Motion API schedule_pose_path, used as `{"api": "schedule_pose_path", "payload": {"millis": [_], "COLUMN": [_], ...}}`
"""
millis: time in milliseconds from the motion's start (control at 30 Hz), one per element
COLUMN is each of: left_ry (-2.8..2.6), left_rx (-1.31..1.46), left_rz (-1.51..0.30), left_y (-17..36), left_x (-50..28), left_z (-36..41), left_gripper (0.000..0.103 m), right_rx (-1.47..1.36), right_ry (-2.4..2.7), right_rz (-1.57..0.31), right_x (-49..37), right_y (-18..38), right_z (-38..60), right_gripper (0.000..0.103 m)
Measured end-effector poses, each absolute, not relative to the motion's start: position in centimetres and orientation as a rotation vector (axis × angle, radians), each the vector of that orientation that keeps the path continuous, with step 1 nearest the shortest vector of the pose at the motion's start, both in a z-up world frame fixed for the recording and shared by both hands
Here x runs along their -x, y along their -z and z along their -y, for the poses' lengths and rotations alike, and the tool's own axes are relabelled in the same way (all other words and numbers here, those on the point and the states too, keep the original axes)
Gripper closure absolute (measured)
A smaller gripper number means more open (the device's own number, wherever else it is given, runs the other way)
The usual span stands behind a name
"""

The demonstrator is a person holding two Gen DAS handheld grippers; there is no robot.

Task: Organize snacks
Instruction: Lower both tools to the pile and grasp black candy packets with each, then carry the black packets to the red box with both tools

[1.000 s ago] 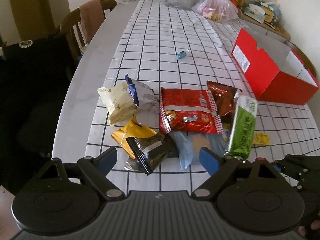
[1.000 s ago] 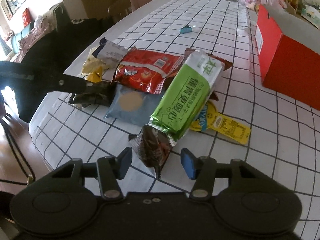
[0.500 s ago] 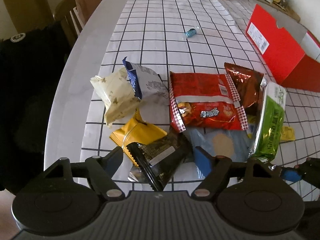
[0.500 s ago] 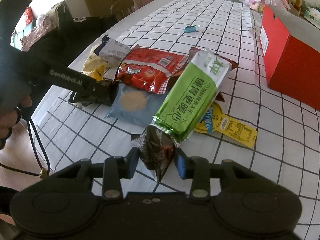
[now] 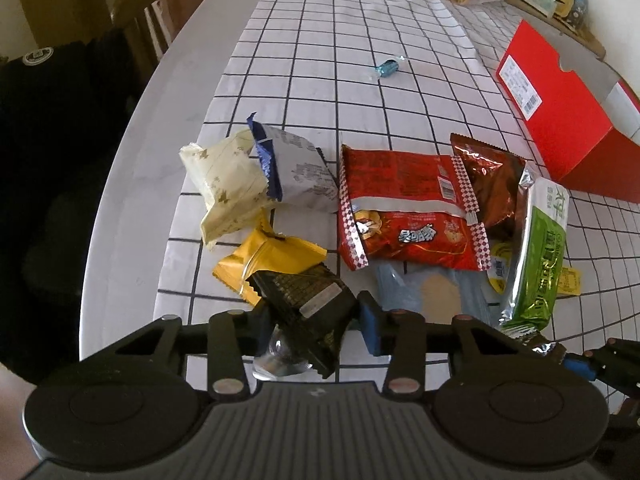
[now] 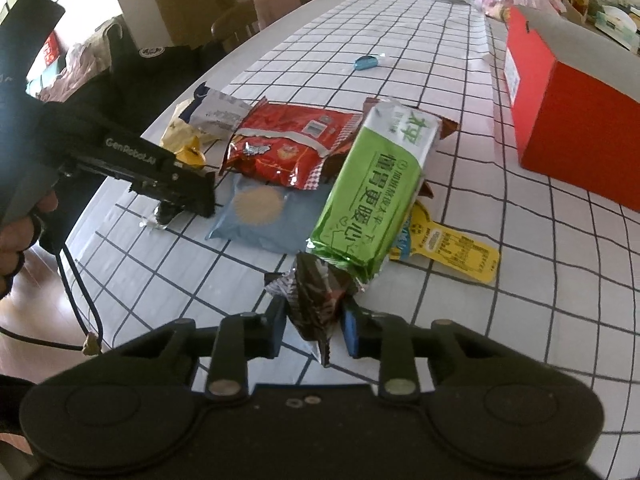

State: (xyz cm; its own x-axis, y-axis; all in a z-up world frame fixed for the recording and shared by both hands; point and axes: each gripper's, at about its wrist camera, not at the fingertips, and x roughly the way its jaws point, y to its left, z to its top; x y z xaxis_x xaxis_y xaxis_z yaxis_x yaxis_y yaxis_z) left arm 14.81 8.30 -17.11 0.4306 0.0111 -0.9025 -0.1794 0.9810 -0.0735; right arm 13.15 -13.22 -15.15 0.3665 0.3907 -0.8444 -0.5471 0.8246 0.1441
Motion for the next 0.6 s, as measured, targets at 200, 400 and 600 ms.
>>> {"api": "schedule_pose_path", "payload": {"millis": [200,400,600], "left_ry": [-0.105,-0.094,-0.077], "left_rx": [0.193,0.21,0.203], "left_rz": [-1.098,-1.076,-1.061], "left_y": [16.1,15.2,14.5], "left_x": [-13.6,-12.2,-10.9], "left_z": [-8.3,-8.4,-8.3], "left_gripper": [0.062,0.062,0.062], "right_rx": [0.14,0.126,0.157], "right_ry": [-0.574,-0.542,-0.521], "right_rz": [-1.013,-0.976,-0.961], "right_x": [-12.4,-11.4,-10.7], "right_y": [14.3,13.4,13.9], "right_z": [14.3,15.2,15.3], "right_gripper": [0.077,0.086,0.087]}}
